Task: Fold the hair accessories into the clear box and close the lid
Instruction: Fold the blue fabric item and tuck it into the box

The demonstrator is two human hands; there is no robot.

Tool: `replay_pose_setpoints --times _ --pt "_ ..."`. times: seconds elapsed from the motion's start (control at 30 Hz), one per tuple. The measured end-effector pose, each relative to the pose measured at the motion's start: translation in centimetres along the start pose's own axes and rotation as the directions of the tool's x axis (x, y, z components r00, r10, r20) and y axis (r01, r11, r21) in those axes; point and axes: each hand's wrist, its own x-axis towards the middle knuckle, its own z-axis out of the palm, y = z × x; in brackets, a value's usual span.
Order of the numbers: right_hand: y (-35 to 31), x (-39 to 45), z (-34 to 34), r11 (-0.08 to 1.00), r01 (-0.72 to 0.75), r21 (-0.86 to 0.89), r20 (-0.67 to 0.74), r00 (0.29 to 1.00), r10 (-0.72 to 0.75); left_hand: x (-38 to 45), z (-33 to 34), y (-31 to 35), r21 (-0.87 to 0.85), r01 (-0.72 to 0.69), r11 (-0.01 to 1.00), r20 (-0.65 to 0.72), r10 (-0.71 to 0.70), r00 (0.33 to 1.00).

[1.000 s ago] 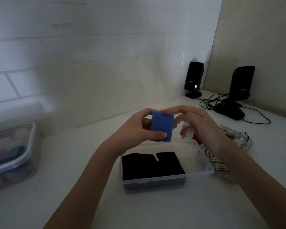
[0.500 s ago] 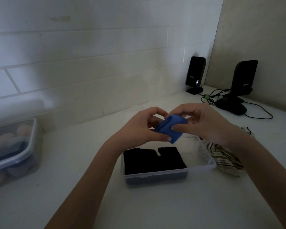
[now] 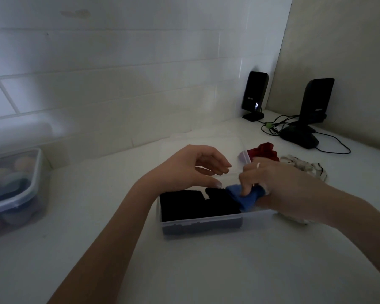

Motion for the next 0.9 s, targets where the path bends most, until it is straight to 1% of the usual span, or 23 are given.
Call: replay_pose_setpoints --times 0.1,0.17,0.27,0.33,0.43,0.57,0.7,0.8,0.9 --pt "-0.3 0.2 -0.1 0.999 0.010 -0.048 0.074 0.997 -0.006 0.0 0.1 -0.2 0.022 -0.004 1.000 0.000 0.004 1.000" --pt "-0.5 0.7 -0.4 0.997 0.014 -0.082 0.181 0.983 0.001 0.1 0.1 -0.3 0.032 -0.005 0.999 0.009 0.005 1.000" --pt "-0.7 1.5 -1.1 0.995 -0.070 -0.068 0.405 0.910 0.091 0.1 0.2 -0.4 0.026 -0.012 1.000 0.021 0.011 1.000" --pt "-0.8 1.9 -1.7 0.990 -0.140 -0.019 0.480 0.867 0.132 0.1 0.1 -0.5 0.022 -0.014 1.000 0.025 0.014 1.000" --pt "-0.9 2.2 -2.0 0.981 -0.196 0.010 0.467 0.868 0.168 0.1 0.1 -0.6 0.002 -0.008 1.000 0.022 0.008 1.000" --pt "-1.4 2.1 -0.7 0.972 -0.179 -0.152 0.396 0.890 0.226 0.1 0.1 -0.6 -0.002 -0.012 1.000 0.005 0.012 1.000" --pt "-1.7 1.8 -0.4 0.948 -0.114 -0.298 0.340 0.915 0.217 0.1 0.1 -0.5 0.019 -0.012 1.000 0.000 0.012 1.000" --pt "-1.6 2.2 -0.4 0.947 -0.108 -0.302 0.383 0.896 0.224 0.0 0.0 -0.4 0.019 -0.007 1.000 -0.008 0.007 1.000" --pt "-1.2 2.6 -0.7 0.962 -0.149 -0.231 0.462 0.853 0.243 -0.3 -0.6 -0.6 -0.072 0.017 0.997 -0.037 -0.020 0.999"
